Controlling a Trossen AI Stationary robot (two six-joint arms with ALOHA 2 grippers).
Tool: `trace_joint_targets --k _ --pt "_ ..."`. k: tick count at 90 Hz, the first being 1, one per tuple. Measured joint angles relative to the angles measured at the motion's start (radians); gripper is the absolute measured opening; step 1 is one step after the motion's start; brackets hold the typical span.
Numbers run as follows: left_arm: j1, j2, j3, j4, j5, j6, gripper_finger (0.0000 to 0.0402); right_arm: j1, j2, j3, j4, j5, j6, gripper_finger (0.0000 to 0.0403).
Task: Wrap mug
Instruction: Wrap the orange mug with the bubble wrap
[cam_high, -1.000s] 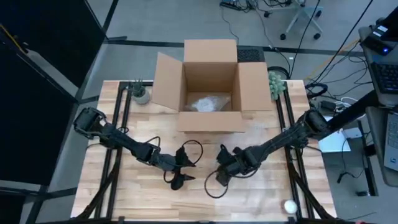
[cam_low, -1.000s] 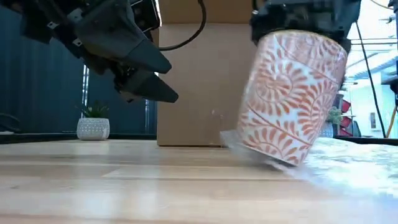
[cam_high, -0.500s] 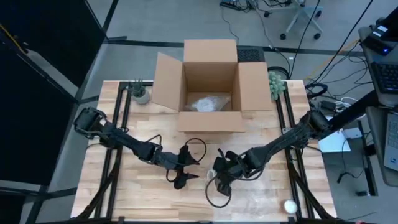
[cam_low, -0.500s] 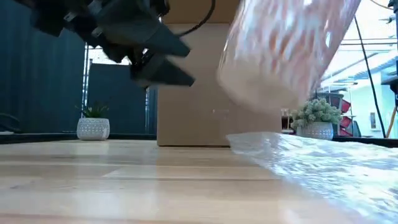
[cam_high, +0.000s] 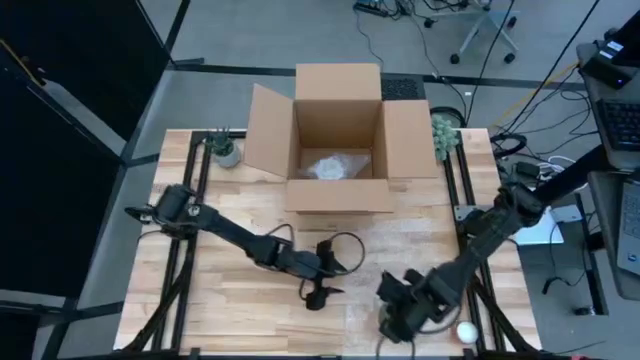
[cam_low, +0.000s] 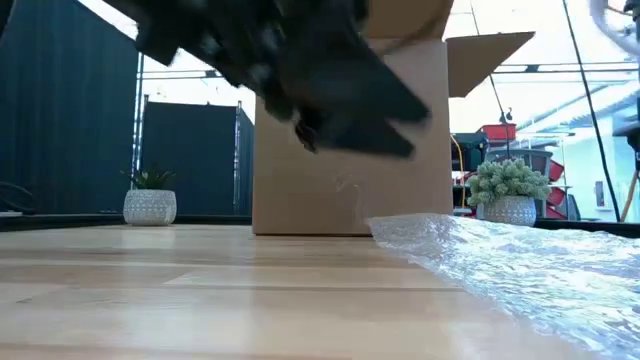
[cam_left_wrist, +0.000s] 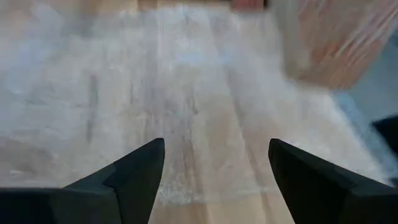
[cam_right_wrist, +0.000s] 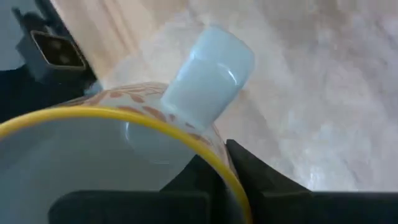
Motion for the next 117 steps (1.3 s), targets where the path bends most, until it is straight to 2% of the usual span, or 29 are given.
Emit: trace_joint_targets --k 11,30,39,54,69,89,104,117 --pt "0.038 0.075 0.076 -0.081 0.000 0.004 0.0273 0.041 0.014 0.000 -0.004 0.027 0.092 0.0008" --pt "0.087 0.081 0.125 -0.344 0.016 -0.035 0.0273 0.083 0.099 0.000 -0.026 -0.011 0.157 0.0008" --pt "0.081 0.063 0.132 -0.464 0.019 -0.038 0.0273 0.082 0.136 0.001 -0.053 -0.064 0.148 0.0009" --pt "0.041 0.057 0.135 -0.597 0.019 -0.061 0.0273 0.059 0.147 0.006 -0.120 -0.062 0.125 0.0009" --pt "-0.022 0.059 0.132 -0.633 0.004 -0.135 0.0273 -0.006 0.148 0.005 -0.182 -0.067 0.017 0.0009" --pt "-0.088 0.059 0.137 -0.621 0.000 -0.210 0.0273 -0.121 0.149 0.003 -0.192 0.025 -0.218 0.0009" --pt "-0.109 -0.038 0.129 -0.729 -0.054 -0.211 0.0273 -0.182 0.150 0.011 -0.170 0.031 -0.375 0.0009" --pt "-0.095 -0.179 0.135 -0.747 -0.167 -0.189 0.0273 -0.183 0.152 0.024 -0.154 0.046 -0.455 0.0009"
